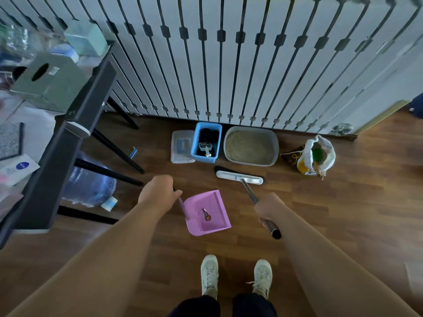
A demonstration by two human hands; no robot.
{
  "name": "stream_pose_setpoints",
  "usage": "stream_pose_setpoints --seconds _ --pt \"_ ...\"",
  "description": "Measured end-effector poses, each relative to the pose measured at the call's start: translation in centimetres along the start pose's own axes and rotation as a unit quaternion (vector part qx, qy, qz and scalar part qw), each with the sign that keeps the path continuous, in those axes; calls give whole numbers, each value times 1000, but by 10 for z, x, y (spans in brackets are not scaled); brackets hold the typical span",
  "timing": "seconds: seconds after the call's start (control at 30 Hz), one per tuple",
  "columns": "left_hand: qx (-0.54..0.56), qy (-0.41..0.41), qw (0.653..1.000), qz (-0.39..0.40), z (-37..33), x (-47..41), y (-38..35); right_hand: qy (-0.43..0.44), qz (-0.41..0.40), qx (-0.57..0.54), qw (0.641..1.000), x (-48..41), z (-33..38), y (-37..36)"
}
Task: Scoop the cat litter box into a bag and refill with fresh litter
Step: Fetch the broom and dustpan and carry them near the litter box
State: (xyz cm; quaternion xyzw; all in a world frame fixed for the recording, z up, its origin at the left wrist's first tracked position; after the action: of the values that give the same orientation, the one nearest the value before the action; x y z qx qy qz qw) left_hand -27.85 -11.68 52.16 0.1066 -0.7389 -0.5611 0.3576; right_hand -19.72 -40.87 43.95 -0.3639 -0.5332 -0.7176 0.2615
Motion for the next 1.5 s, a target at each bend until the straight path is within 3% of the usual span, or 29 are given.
stream_pose_setpoints --seconds 0.1,0.5,0.67,0.9,1.0,1.07,1.23,1.5 --pt "1 -5 1000 -1 0 -2 4 1 5 40 999 -3 -7 6" --pt "0 3 1000 -21 23 -10 0 -5 -14 -83 996 -20 7 -12" --pt "4 7 1000 -6 19 -5 2 -39 4 -27 999 4 -7 0" --pt "10 11 1000 -5 16 4 5 38 5 91 995 24 22 5" --pt "6 9 1000 -10 25 8 5 32 -10 -24 999 20 29 -5" --pt "2 5 1000 -18 32 10 3 46 -38 0 998 16 40 -7" --pt "4 7 999 -34 48 16 -3 54 -17 128 990 9 53 -25" --pt "11 17 1000 -20 56 25 -6 48 12 226 973 27 18 -29"
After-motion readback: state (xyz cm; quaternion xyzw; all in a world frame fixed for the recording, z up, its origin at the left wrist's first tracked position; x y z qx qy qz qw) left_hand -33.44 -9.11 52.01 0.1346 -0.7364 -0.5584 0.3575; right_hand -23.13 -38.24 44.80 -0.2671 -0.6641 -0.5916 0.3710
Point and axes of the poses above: each hand's wrist, its own x-axis away from the middle knuckle, its own y-axis out of the back of the hand, z = x × y, the point moved 10 cm from there along -x, towards the middle knuckle, and after that the axes turned 6 degrees about -z, right-handed, at the moved point
